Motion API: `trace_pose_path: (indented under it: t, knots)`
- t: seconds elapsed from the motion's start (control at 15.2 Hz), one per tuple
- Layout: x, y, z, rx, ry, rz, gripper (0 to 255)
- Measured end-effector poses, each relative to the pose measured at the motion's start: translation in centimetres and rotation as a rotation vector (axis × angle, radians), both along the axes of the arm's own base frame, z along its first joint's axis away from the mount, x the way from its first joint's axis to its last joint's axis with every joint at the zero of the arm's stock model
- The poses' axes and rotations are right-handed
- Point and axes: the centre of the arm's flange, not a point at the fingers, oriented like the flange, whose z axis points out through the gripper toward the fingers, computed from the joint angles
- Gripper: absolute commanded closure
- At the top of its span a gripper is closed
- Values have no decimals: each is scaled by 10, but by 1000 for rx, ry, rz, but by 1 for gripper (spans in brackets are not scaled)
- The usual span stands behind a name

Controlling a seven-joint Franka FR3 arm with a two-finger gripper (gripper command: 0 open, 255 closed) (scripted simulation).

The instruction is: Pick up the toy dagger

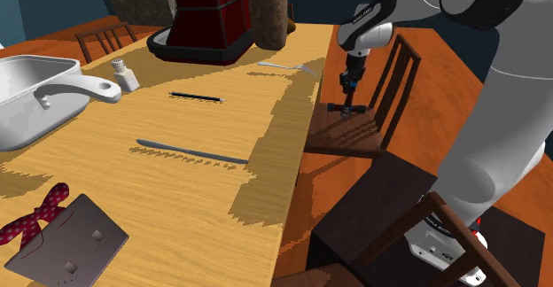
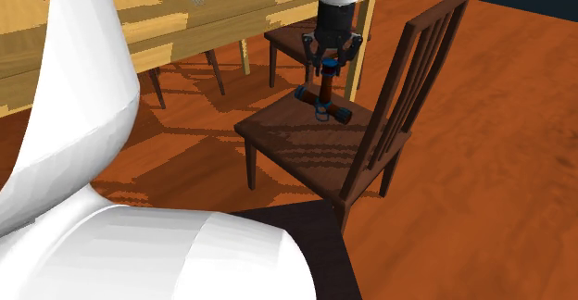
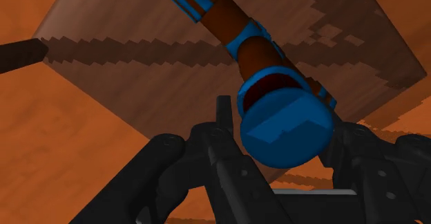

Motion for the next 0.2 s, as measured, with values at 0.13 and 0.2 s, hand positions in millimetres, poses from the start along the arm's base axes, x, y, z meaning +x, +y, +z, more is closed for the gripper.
trace_pose_path:
  t: [0.13, 0.2]
  knots:
    - [1, -1, 11, 0, 0, 0, 255]
    - [1, -1, 14, 0, 0, 0, 255]
